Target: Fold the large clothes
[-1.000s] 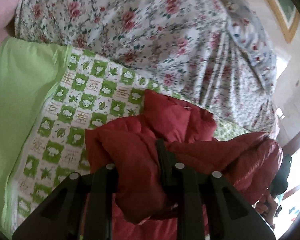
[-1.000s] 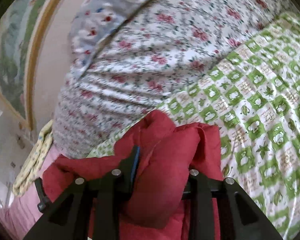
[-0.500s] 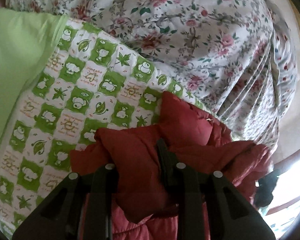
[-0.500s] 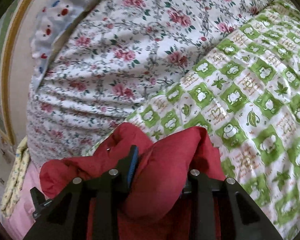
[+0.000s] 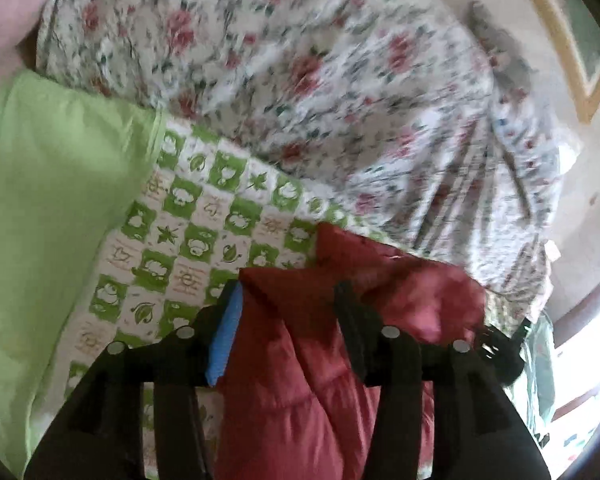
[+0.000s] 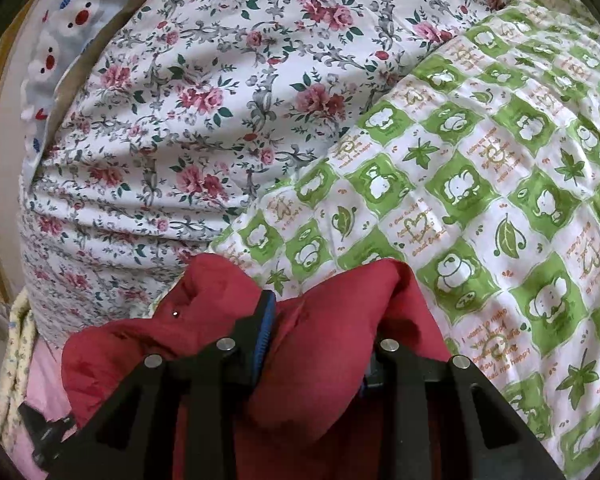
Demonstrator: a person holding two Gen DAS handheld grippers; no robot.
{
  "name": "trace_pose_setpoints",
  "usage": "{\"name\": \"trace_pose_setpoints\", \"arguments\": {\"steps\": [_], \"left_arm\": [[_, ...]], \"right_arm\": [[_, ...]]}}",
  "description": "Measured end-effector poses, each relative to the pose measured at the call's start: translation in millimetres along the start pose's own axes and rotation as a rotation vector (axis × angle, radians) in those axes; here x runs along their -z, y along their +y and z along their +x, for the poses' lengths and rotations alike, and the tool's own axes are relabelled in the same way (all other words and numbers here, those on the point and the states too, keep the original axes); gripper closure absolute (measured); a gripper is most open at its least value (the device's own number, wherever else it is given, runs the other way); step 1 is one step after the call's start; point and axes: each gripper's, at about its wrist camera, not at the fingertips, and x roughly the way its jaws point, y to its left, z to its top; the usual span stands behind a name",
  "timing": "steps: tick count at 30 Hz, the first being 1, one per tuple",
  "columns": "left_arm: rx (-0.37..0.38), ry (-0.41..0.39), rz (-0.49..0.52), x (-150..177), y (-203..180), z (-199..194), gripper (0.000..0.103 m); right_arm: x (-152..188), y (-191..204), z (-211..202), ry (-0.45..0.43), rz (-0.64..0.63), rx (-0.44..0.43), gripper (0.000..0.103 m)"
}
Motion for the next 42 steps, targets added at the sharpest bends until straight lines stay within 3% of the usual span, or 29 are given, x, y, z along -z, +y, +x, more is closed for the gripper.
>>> {"name": "trace_pose_setpoints", "arguments": {"steps": [4,9,15,17,19,23,26,29,32,38,40,42], "left_arm": [[0.01,0.016,0.113,22.9,-34.5,-14.9,0.057],[0.026,0.089,0.297,64.8,-98.1,8.8,0.057],[-0.029,0.173,0.488,109.9,-153.0,55.5,0.057],[-0.126,0.184,0.53,120.6,-155.7,76.2,0.057],[-0.184,0.191,0.518,121.4,-145.8,94.3,0.057],[-0.2,0.183,0.459,115.5,-131.1,108.4,0.057],[-0.224,0.179,0.453,113.3,-131.5,110.6,0.057],[-0.236,0.18,0.445,110.4,-129.7,114.1,0.057],[-0.243,0.183,0.434,111.1,-130.9,117.8,0.057],[-0.248,0.194,0.428,108.9,-132.5,122.7,0.057],[-0.238,0.198,0.419,107.4,-131.9,119.8,0.057],[-0.212,0.201,0.405,104.5,-129.8,110.7,0.057]], "right_arm": [[0.1,4.3,7.7,-0.005,-0.014,0.024,0.07],[-1.8,9.8,13.7,-0.005,-0.033,0.043,0.07],[-4.5,10.5,15.7,0.003,-0.03,0.035,0.068],[-5.6,11.6,14.4,0.006,-0.027,0.016,0.065],[-9.1,11.2,9.3,0.024,-0.007,-0.026,0.059],[-13.6,8.9,-14.9,0.027,0.041,-0.143,0.047],[-14.4,13.7,-43.9,0.006,0.027,-0.172,0.037],[-4.5,30.1,-77.9,-0.036,-0.064,-0.191,0.036],[21.9,60.0,-89.3,-0.001,-0.231,-0.178,0.034],[94.2,116.7,-49.9,0.165,-0.607,-0.074,0.035],[108.0,125.5,-28.0,0.181,-0.7,0.031,0.036],[107.1,124.0,-11.5,0.187,-0.707,0.091,0.036]]}}
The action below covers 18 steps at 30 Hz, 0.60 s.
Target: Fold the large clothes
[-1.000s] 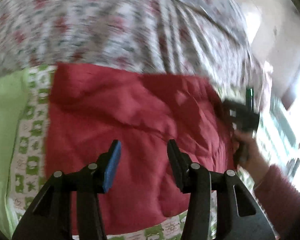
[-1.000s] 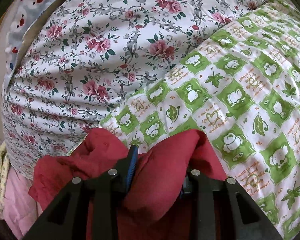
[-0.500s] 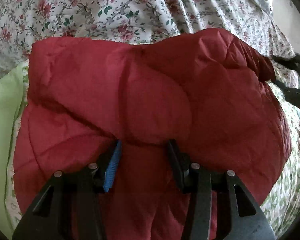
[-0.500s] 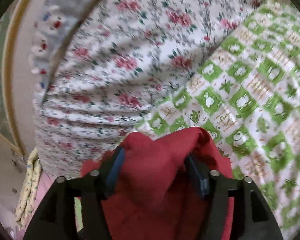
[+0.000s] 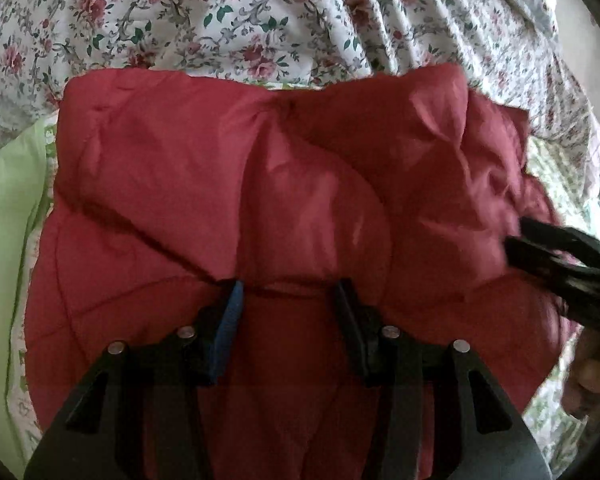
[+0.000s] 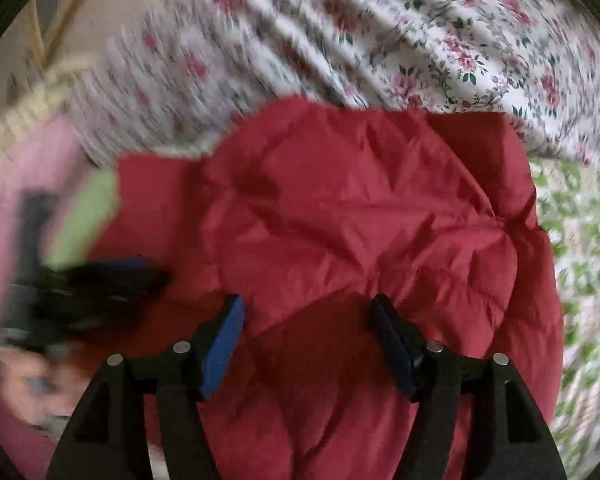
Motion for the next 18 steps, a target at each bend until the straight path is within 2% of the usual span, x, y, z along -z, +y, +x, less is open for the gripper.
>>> {"name": "trace_pose_setpoints", "arguments": {"steps": [3,7,11,15,18], "left_arm": [[0.023,-0.041,-0.036,2.5,13.3,-26.0,0.057],[-0.024,-0.089,-0.123,4.9,45.8,-45.5,0.057],[-0.014,-0.03,-0.178,4.8,68.3,-14.0,0.057],[-0.045,-0.011,-0.17,1.8,71.0,12.2,0.056],[-0.045,0.0,-0.167,-0.7,73.6,19.8,0.055]], "right_arm": [[-6.7,-21.3,18.8,0.021,0.082,-0.003,0.036],[-9.5,-36.7,27.8,0.024,0.155,-0.024,0.036],[-8.9,-47.9,32.5,0.019,0.208,-0.041,0.036],[-11.5,-50.9,34.7,0.025,0.228,-0.046,0.036],[-14.9,-48.5,20.5,0.003,0.22,-0.045,0.036]]}}
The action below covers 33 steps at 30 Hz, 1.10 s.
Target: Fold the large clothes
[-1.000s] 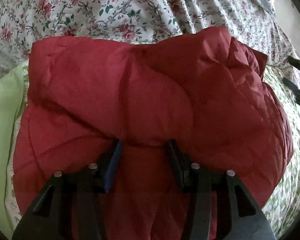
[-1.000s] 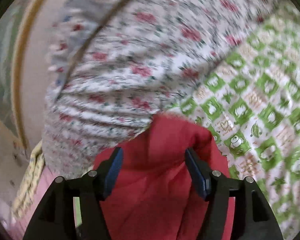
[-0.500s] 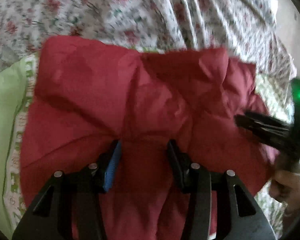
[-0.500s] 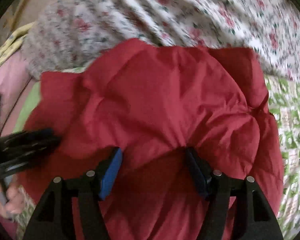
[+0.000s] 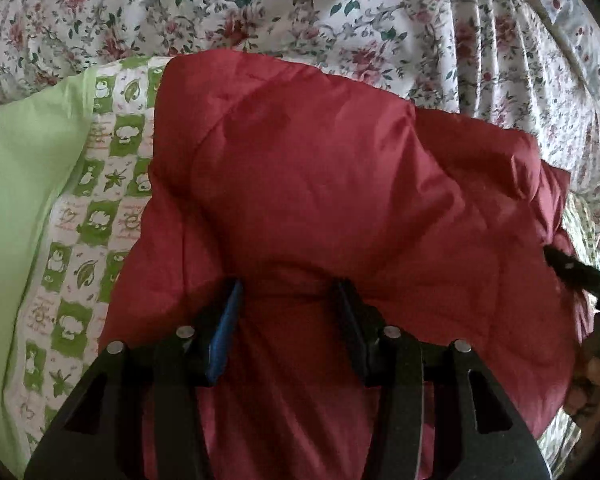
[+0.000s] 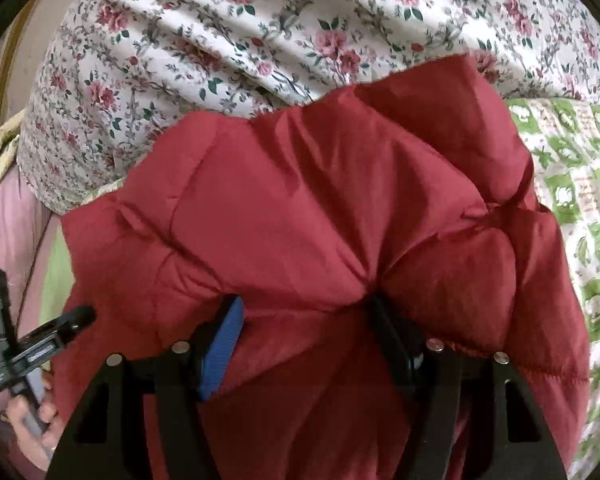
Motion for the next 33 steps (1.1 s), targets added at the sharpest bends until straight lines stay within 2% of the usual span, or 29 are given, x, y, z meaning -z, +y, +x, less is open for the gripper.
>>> {"name": "trace_pose_setpoints", "arguments": {"steps": [3,5,8,13,17,21,29,33], "left_arm": [[0.0,-0.002,0.012,0.6,0.1,3.2,0.055],[-0.005,-0.007,0.019,-0.1,-0.6,6.4,0.054],[-0.011,-0.008,0.009,-0.3,-1.9,7.6,0.054],[0.011,-0.016,-0.014,3.2,-0.3,-6.7,0.055],[0.054,-0.027,-0.033,7.4,4.7,-32.1,0.055],[0.065,-0.049,-0.057,16.0,13.0,-55.3,0.055],[0.07,-0.066,-0.079,29.4,23.8,-81.5,0.055],[0.065,-0.069,-0.085,32.8,32.9,-86.0,0.055]], "right_arm": [[0.6,-3.3,-25.5,-0.09,-0.012,0.045,0.036],[3.2,-13.4,-23.3,-0.078,-0.007,0.107,0.036],[8.4,-29.0,0.9,-0.012,0.009,0.074,0.035],[7.8,-32.5,8.3,-0.01,0.013,0.082,0.035],[8.9,-31.0,8.8,-0.011,0.011,0.082,0.035],[7.8,-29.7,8.7,-0.011,0.023,0.071,0.035],[7.9,-31.0,-3.7,-0.018,0.036,0.057,0.035],[8.4,-31.1,-24.7,-0.032,0.05,0.026,0.036]]}}
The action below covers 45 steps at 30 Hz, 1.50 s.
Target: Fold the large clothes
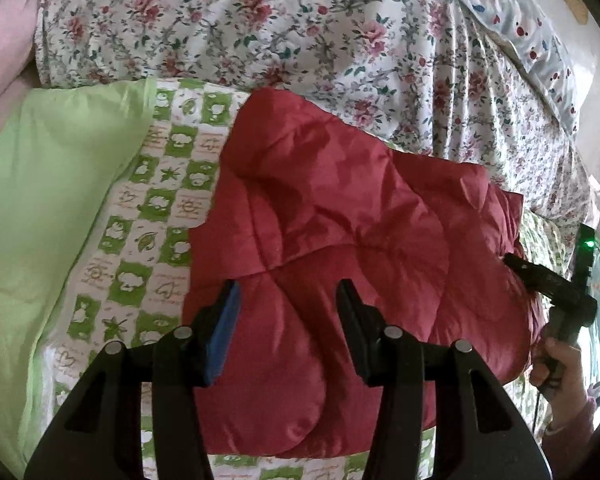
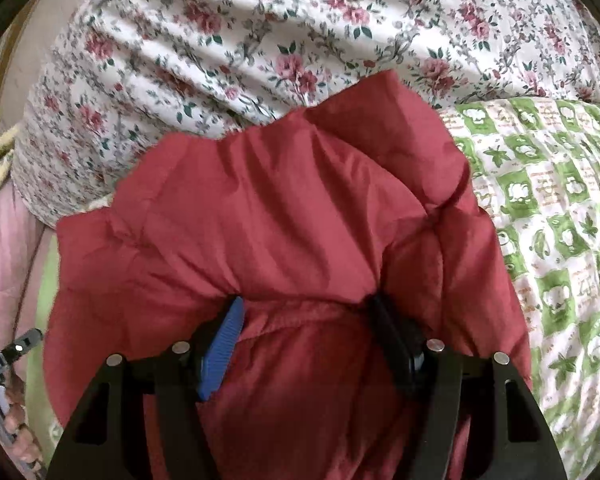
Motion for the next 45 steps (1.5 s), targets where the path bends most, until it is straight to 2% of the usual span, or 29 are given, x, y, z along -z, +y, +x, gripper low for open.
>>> {"name": "trace_pose_setpoints", "arguments": {"steps": [4,9,13,16,18,21,25,29,32,34,36,37,39,41,42,43,45], "left_arm": [[0.008,0.026,-0.016,2.3,8.6,1.6,0.054],[0.014,0.018,-0.02,7.2,15.7,-1.0,0.045],[0.04,0.023,-0.021,7.6,23.4,-1.6,0.043],[0.063,0.026,-0.034,7.3,32.5,-0.5,0.036],[0.077,0.026,-0.062,8.1,40.2,1.6,0.032],[0.142,0.055,-0.12,10.1,54.8,11.0,0.029],[0.227,0.125,-0.208,16.7,73.4,32.8,0.028],[0.379,0.168,-0.305,23.2,90.0,53.0,0.028],[0.438,0.2,-0.351,24.8,94.1,68.0,0.02],[0.469,0.219,-0.36,24.8,91.7,77.5,0.018],[0.51,0.256,-0.387,25.4,89.2,89.2,0.007],[0.538,0.281,-0.408,26.8,87.1,97.7,0.006],[0.563,0.296,-0.415,27.2,82.4,105.8,0.006],[0.546,0.268,-0.376,24.6,75.0,101.6,0.007],[0.537,0.257,-0.356,23.5,72.0,98.7,0.013],[0.528,0.247,-0.338,22.5,68.7,94.9,0.018],[0.518,0.225,-0.31,20.5,64.0,86.6,0.037]], "right_arm": [[4.2,-4.9,-21.8,0.0,-0.004,-0.018,0.035],[11.8,-12.6,-46.4,0.004,-0.023,-0.017,0.035],[19.0,-26.0,-67.7,-0.007,-0.019,-0.019,0.026],[21.4,-39.9,-76.2,-0.014,-0.004,-0.003,0.014],[21.7,-50.1,-76.7,-0.008,0.01,0.007,0.012],[23.7,-67.4,-74.4,0.008,0.058,0.0,0.012],[28.2,-88.1,-60.0,0.053,0.146,-0.078,0.012],[36.7,-106.6,-40.8,0.102,0.226,-0.128,0.012],[42.4,-119.3,-21.5,0.153,0.305,-0.189,0.011],[44.1,-122.5,-11.3,0.175,0.337,-0.242,0.011],[45.4,-121.4,-2.7,0.19,0.348,-0.292,0.009],[46.0,-120.4,1.6,0.196,0.357,-0.313,0.008],[47.0,-117.4,7.4,0.201,0.359,-0.341,0.008],[48.7,-111.5,10.1,0.202,0.344,-0.356,0.013],[49.4,-108.3,9.7,0.201,0.337,-0.359,0.017],[49.6,-105.8,9.3,0.198,0.331,-0.351,0.026],[50.4,-103.4,5.7,0.19,0.327,-0.35,0.036]]}}
